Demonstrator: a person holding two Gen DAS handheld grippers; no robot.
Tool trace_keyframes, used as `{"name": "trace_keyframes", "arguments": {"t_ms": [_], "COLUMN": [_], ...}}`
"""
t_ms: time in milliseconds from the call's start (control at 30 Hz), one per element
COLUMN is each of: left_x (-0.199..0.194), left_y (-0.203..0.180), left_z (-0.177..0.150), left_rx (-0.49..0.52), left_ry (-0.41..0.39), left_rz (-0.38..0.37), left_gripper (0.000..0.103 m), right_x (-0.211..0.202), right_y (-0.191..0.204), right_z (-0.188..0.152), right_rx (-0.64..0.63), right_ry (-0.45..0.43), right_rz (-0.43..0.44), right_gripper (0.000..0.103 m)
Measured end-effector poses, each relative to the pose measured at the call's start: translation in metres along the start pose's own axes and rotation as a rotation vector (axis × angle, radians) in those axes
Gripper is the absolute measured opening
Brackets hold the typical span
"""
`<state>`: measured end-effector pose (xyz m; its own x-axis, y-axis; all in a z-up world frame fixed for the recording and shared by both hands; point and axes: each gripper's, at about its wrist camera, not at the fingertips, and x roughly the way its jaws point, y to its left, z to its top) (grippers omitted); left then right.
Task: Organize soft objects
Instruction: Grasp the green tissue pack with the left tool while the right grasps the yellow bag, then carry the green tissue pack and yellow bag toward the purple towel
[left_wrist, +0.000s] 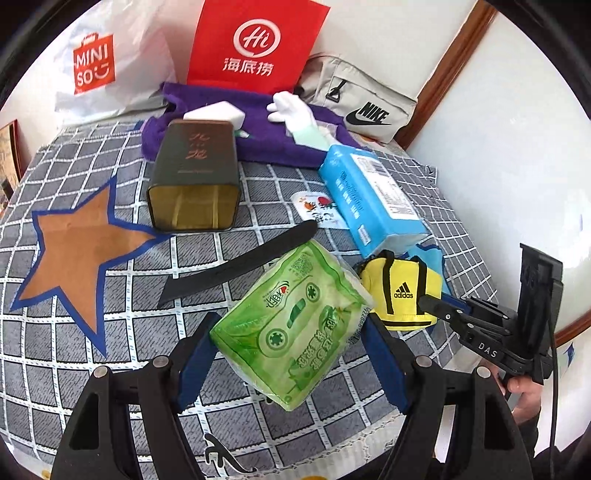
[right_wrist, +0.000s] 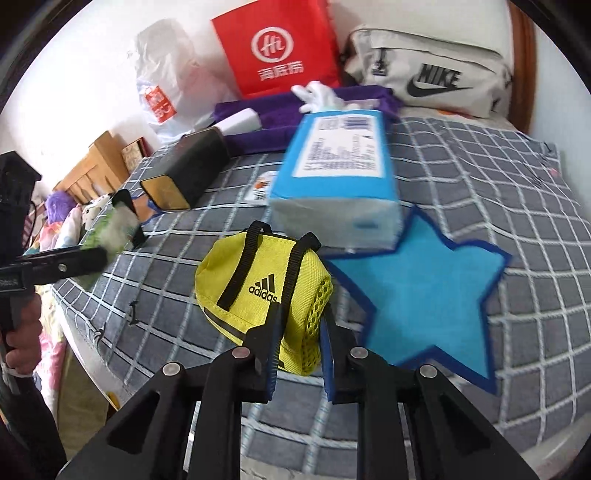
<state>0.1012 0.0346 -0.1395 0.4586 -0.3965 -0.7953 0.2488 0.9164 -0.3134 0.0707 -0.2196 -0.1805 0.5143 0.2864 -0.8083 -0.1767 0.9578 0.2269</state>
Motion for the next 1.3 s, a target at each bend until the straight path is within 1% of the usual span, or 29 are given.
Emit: {"name": "trace_keyframes", "arguments": {"t_ms": [200,267,400,467,700,900,1033,1300], "left_x": [-0.012,-0.016,-0.023,-0.026,-0.030,-0.036,-0.040,-0.044], "left_y": [-0.004,-0.004,-0.005,-0.006,-0.006,-0.005,-0.004,0.001], "left_z": [0.001,0.002,0.006,0.007,0.013,0.024,0.033,0.058], "left_rx": [-0.010,-0.019,-0.029,-0.024,-0.041,-0.058,-0.060,-0.078], "left_ry": [-0.030,-0.042,-0.060,-0.068,-0.071,-0.091,-0.109,-0.132], "left_rz": [0.020,0.028,0.027,0.039,0.073,0.097,0.132,0.146], "left_gripper": [0.075,0.075,0.075,0.075,0.075,0.075,0.075,0.075], "right_x": [-0.011,-0.016,-0.026,-0.031,-0.048,-0.065,-0.073,-0.076], "right_y": [-0.012,-0.013,-0.012,-0.011,-0.007,-0.003,-0.004,-0.002], "right_z": [-0.003,-0.003,0.000,0.002,0.011,0.028,0.043,0.076], "right_rx": [0.033,0.039,0.040,0.043,0.025,0.002,0.001,-0.012], "right_ry": [-0.021,-0.030,-0.063,-0.075,-0.115,-0.163,-0.189,-0.227], "right_rz": [0.019,0.039,0.047,0.057,0.055,0.055,0.049,0.029], "right_gripper": [0.017,0.015,0.012,0.011,0.011,0.011,0.011,0.011]}}
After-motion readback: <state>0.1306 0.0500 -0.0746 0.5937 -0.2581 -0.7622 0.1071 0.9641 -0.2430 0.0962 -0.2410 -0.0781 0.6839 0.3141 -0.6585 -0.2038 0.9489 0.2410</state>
